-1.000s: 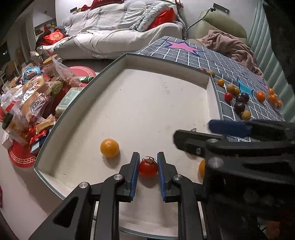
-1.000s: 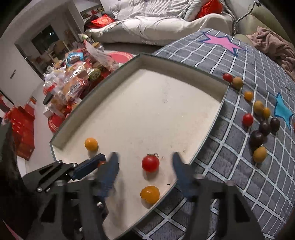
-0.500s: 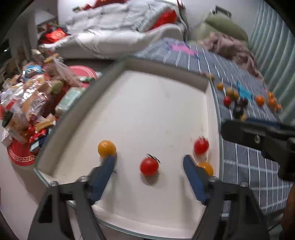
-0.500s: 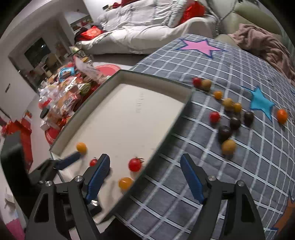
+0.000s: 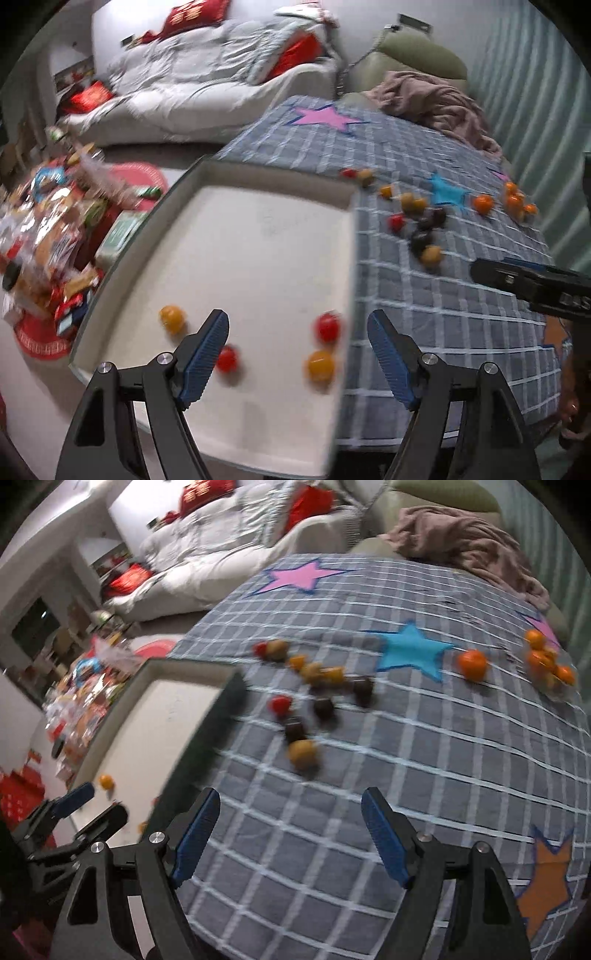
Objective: Organize fruits
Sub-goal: 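Grasp the brown kiwi with the left gripper while the right grasps a dark plum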
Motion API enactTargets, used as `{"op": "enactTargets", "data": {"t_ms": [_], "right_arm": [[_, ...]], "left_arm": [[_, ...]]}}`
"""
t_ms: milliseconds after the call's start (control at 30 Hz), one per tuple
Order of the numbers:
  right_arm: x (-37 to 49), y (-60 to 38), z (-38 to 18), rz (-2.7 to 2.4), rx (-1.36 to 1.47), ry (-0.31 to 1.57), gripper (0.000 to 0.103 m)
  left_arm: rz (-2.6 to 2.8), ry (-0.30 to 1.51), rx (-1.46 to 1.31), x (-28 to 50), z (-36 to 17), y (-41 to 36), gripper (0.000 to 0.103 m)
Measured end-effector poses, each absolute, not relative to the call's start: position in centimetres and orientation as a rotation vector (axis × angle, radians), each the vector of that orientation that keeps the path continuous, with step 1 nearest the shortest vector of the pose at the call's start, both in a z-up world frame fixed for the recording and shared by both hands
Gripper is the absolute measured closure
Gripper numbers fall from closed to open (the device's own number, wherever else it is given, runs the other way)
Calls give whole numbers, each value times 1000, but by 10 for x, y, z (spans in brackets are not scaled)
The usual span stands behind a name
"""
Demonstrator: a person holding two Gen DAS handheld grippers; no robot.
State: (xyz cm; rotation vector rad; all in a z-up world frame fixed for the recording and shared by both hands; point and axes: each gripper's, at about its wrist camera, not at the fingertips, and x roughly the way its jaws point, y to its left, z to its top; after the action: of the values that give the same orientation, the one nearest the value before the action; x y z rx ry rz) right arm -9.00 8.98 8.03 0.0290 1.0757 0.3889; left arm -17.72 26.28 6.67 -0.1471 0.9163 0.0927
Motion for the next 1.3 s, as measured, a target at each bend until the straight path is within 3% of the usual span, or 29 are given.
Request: {"op": "enactTargets", "data": {"t_ms": [400, 900, 1100, 1167, 1233, 1300], "right_arm": [[-56, 34, 62, 279, 82, 1087, 21], [13, 59, 33, 294, 16, 1061, 22], [27, 74, 22, 331, -13, 1055, 40], [29, 78, 22, 340, -25, 1047, 51], [27, 82, 22, 363, -41, 1039, 71], [23, 86, 22, 374, -51, 1032, 73]], "left_arm": [[27, 976, -72, -129, 56, 173, 24], [132, 1016, -107, -66, 17, 149, 25], [166, 1032, -114, -54, 6, 147, 25], [175, 1023, -109, -54, 6, 145, 25], [181, 1022, -114, -54, 6, 145, 25], [186, 1017, -119, -56, 7, 146, 31]]}}
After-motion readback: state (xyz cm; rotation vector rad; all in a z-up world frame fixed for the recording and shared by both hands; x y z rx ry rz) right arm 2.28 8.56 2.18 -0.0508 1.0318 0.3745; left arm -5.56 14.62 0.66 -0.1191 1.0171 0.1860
